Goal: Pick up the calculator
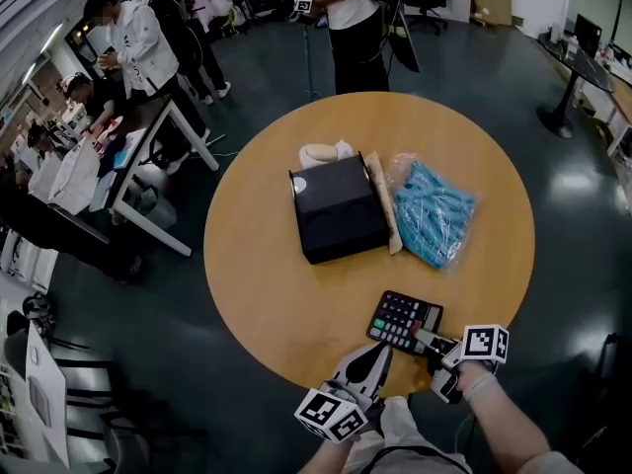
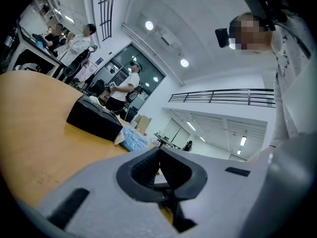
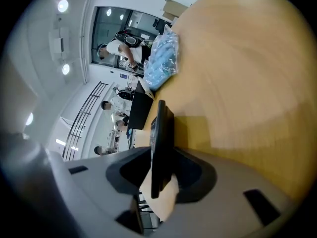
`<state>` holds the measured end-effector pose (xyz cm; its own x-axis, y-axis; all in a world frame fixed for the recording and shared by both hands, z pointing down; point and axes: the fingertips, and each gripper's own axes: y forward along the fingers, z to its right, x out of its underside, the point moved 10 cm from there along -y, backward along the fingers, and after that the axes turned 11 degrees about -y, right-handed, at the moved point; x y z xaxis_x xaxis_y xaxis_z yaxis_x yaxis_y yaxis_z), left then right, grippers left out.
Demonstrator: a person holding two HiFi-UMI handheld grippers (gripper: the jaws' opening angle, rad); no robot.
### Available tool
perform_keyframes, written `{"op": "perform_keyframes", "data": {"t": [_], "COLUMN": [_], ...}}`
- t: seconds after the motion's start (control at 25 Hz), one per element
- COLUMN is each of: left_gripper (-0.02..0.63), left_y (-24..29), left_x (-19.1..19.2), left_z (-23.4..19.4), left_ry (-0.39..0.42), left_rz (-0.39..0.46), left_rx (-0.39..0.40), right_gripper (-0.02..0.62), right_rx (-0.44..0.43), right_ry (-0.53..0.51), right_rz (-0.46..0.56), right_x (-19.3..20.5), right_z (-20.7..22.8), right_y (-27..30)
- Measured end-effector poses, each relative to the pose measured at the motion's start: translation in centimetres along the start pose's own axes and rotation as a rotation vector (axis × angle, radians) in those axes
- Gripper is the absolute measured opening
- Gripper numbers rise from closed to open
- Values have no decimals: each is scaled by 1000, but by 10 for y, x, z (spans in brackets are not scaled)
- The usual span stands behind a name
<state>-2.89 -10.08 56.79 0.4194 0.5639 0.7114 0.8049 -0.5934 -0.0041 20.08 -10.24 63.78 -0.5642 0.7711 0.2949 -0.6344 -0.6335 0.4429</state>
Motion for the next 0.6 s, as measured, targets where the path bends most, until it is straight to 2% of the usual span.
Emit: {"op": "perform_keyframes", "data": {"t": [0.08,0.32,0.6], "left_gripper": [6,6,6], "left_y": [0,-2,-7], "left_x": [-2,-3,-16], "left_z": [1,-1,6], "left_ry": [-2,1,26], "left_rz": [3,1,7], "left_rx": [-3,-9,-17], "right_gripper": [97,81,80], "right_rx": [2,-21,-50], "right_ry": [-8,2,-10], "right_rz": [-15,-22,44], "right_x": [1,3,-10], "right_z": [0,2,-33], "right_y": [-2,-4,-16]}}
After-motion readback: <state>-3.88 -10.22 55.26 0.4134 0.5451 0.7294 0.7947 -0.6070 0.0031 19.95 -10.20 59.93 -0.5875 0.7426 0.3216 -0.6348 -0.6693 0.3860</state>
